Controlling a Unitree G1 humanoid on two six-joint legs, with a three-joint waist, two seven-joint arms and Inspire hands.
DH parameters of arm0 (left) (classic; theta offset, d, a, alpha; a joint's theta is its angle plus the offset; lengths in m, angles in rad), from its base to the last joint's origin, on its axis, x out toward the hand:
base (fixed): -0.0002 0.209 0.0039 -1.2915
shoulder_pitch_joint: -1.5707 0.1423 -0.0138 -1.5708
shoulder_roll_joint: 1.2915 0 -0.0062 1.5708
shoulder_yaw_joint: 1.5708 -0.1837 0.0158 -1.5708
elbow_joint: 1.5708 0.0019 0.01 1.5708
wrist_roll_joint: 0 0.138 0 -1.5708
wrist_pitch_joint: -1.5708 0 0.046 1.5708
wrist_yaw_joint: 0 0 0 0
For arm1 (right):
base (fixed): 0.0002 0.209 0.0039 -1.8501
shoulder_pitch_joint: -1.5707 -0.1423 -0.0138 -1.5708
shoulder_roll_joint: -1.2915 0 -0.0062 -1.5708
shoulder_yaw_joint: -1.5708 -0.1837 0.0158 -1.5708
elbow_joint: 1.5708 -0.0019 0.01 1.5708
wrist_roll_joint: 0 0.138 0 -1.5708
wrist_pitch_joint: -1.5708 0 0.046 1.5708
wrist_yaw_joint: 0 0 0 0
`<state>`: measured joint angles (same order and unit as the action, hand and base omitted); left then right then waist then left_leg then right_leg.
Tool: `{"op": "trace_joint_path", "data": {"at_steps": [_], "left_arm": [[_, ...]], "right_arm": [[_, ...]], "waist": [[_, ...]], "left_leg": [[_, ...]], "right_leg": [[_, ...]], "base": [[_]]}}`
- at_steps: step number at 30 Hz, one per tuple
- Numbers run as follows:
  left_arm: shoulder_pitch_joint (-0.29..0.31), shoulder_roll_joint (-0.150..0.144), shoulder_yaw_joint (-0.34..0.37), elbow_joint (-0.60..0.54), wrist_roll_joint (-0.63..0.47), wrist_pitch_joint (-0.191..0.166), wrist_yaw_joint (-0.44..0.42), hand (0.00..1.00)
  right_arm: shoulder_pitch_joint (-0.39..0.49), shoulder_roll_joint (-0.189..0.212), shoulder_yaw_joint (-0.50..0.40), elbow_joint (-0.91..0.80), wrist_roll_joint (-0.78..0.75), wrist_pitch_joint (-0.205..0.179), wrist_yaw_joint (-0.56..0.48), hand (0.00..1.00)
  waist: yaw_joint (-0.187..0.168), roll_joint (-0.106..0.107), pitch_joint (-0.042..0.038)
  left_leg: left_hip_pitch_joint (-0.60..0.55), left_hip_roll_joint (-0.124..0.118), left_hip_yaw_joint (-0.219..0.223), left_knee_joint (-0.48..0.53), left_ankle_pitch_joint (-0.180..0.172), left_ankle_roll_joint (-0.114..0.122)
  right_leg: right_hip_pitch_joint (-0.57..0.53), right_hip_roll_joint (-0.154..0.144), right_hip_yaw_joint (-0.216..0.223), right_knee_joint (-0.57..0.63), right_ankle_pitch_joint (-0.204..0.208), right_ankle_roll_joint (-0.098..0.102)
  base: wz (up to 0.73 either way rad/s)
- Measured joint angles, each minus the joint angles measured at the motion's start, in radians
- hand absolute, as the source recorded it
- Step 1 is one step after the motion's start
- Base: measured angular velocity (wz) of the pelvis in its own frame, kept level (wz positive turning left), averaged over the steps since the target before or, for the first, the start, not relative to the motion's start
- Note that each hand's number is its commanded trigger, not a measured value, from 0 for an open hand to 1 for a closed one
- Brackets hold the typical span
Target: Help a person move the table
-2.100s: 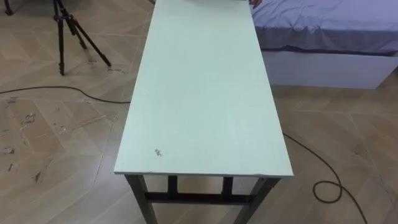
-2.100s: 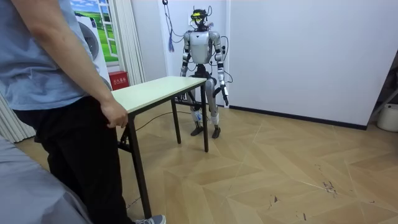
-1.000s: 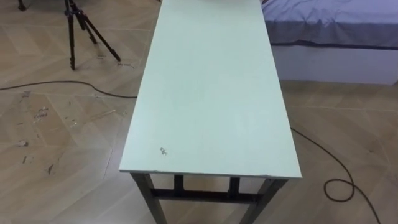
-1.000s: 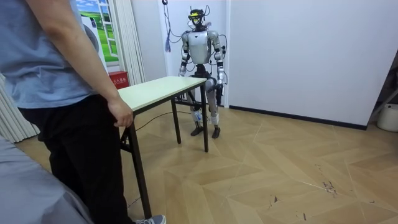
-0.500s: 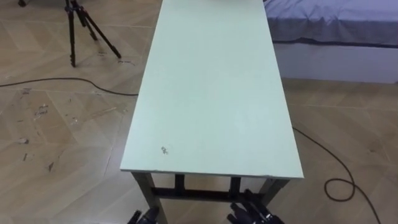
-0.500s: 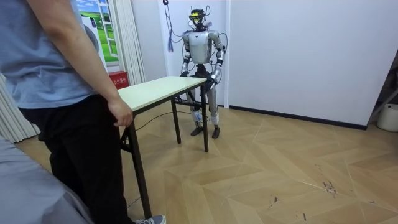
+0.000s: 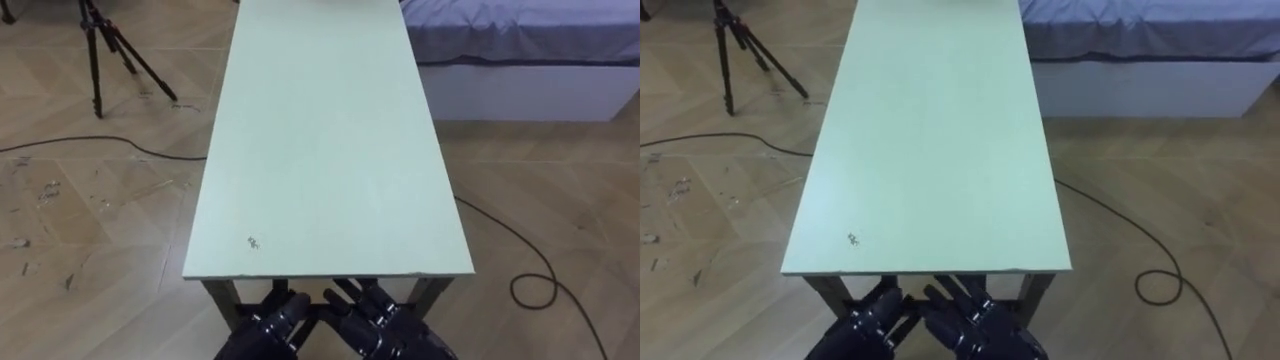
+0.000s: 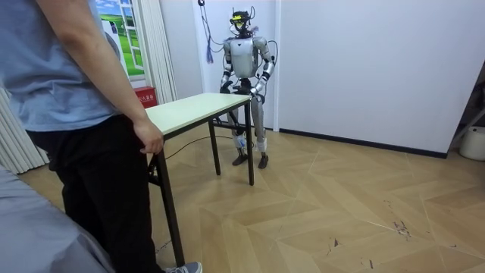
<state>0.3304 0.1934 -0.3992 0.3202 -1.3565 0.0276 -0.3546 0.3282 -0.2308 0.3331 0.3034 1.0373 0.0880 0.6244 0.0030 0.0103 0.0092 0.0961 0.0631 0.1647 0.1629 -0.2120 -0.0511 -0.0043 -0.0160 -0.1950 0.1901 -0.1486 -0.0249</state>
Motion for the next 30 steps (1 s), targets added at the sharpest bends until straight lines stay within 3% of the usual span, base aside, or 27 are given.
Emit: {"op": "trace_joint_path", "data": {"at_steps": [4,14,21,24,30], "left_arm": [[-0.01,0.021,0.001,-0.074,-0.056,0.011,0.001,0.0],[-0.054,0.054,0.004,-0.086,-0.111,0.018,0.042,0.0],[-0.057,0.061,0.083,-0.085,-0.24,0.015,0.091,0.0],[-0.06,0.059,0.089,-0.086,-0.274,0.016,0.113,0.0],[-0.071,0.056,0.095,-0.072,-0.291,0.031,0.143,0.0]], "right_arm": [[-0.015,-0.02,0.004,-0.001,0.007,0.002,-0.002,0.0],[-0.056,-0.053,0.036,-0.002,0.031,0.022,-0.025,0.0],[-0.071,-0.065,0.038,-0.007,0.064,0.023,-0.064,0.0],[-0.075,-0.073,0.039,-0.007,0.066,0.023,-0.077,0.0],[-0.07,-0.078,0.032,-0.006,0.18,0.037,-0.115,0.0]], "waist": [[-0.001,0.004,0.0007],[0.001,-0.006,0.0067],[0.008,0.006,0.0117],[0.017,0.013,0.0083],[0.025,0.027,0.016]], "left_leg": [[0.003,0.001,-0.001,-0.002,0.0,0.0],[0.004,0.001,-0.003,-0.003,0.0,0.0],[0.005,0.001,-0.003,-0.003,0.0,0.0],[0.01,0.001,-0.002,-0.002,0.0,0.0],[0.037,0.004,-0.002,-0.003,0.0,0.0]], "right_leg": [[0.001,0.001,0.001,0.0,0.0,0.0],[0.0,0.001,0.001,0.008,0.0,0.0],[-0.003,-0.001,-0.001,0.016,0.003,-0.002],[0.0,0.0,0.001,0.016,0.003,-0.003],[0.021,0.002,0.004,0.014,0.005,-0.005]], "base": [[0.0],[0.0],[0.0],[-0.02],[-0.03]]}}
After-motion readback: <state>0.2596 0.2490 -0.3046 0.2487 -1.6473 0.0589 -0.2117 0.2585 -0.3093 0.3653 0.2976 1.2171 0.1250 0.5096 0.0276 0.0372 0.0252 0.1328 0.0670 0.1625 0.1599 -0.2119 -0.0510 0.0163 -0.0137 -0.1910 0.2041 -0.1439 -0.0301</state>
